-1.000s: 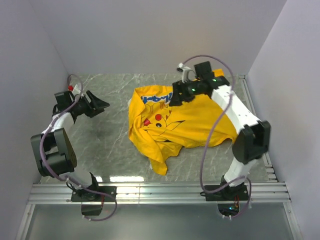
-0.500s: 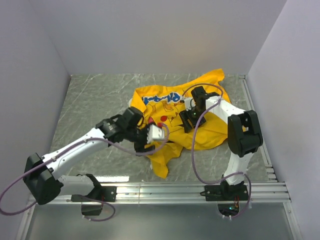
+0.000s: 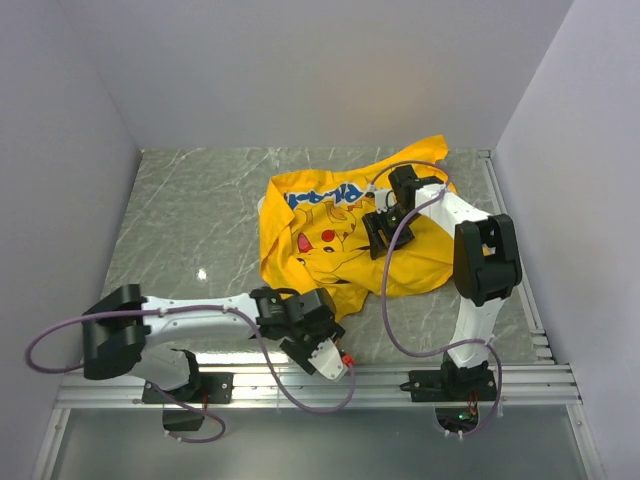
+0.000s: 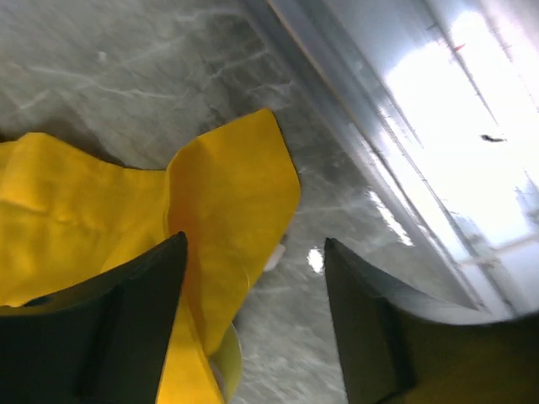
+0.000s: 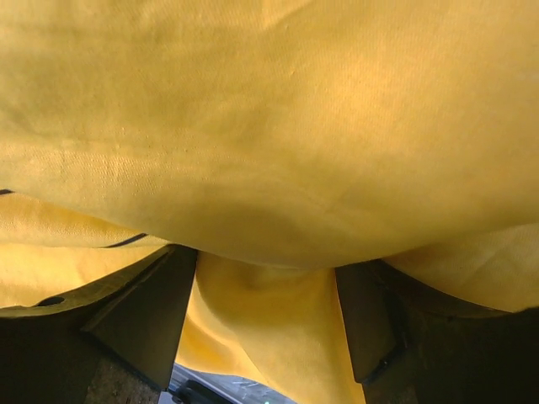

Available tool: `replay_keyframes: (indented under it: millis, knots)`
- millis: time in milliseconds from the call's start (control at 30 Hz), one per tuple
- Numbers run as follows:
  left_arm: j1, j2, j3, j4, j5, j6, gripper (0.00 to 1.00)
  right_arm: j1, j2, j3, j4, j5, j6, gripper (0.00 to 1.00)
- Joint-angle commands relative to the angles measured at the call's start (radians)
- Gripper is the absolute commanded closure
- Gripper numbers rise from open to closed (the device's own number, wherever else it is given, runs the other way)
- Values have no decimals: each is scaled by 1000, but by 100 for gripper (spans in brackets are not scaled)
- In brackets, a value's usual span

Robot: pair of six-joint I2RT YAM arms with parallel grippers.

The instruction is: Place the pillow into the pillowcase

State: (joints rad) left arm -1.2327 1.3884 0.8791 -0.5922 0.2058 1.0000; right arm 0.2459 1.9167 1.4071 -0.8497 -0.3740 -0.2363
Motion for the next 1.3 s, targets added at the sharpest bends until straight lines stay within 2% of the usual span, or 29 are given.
replay_keyframes:
  millis: [0,67,100,133,167,200,267,467,533,600,633,700,733,867,967,1033,1067,1133,1167,1200,1233,1267]
  knots:
    - [-16,72,-40,147,-147,74,31,-16,42,23,28,53,-21,27]
    - [-16,95,-55,155,-172,81,40,-17,50,20,38,63,-32,27]
    - [-16,101,-68,144,-183,84,60,-20,57,18,44,76,-35,27]
    - [-14,90,-77,131,-203,86,74,-22,61,16,55,83,-40,27]
    - [-10,69,-89,108,-203,80,83,-26,64,18,57,87,-47,27]
    - [-5,40,-124,68,-201,78,91,-34,73,20,60,90,-50,27]
    - [4,-79,-166,10,-192,68,100,-42,77,21,64,92,-58,27]
    - [27,-483,-299,-342,-178,60,100,-57,77,20,80,95,-75,27]
    - [33,-604,-333,-429,-203,33,100,-57,79,13,83,95,-81,27]
    - [93,-663,-336,-431,-203,58,100,-60,79,7,83,98,-89,27]
    - [175,-663,-332,-464,-203,118,100,-63,77,6,86,102,-92,27]
    - [254,-631,-307,-494,-203,153,100,-66,76,6,87,107,-98,26]
    - [339,-621,-296,-509,-203,195,100,-66,74,7,84,110,-100,26]
    - [542,-641,-261,-607,-203,330,100,-68,54,10,90,124,-109,25]
    - [621,-618,-320,-601,-270,289,100,-68,27,15,78,121,-113,25]
    - [674,-550,-333,-539,-293,194,100,-68,-14,7,60,81,-120,24]
    - [700,-525,-318,-514,-289,165,89,-68,-74,-2,49,55,-126,24]
    - [781,-432,-281,-428,-270,65,75,-68,-148,-14,14,-18,-156,20]
    - [823,-399,-211,-402,-254,33,61,-69,-225,-23,5,-34,-167,19]
    - [867,-331,-163,-396,-215,10,57,-68,-264,-29,-5,-46,-176,18]
    - [965,-297,-114,-390,-179,-42,51,-68,-301,-37,-15,-40,-193,18]
    - [1014,-263,-15,-382,-101,-76,43,-68,-368,-54,-20,-30,-202,17]
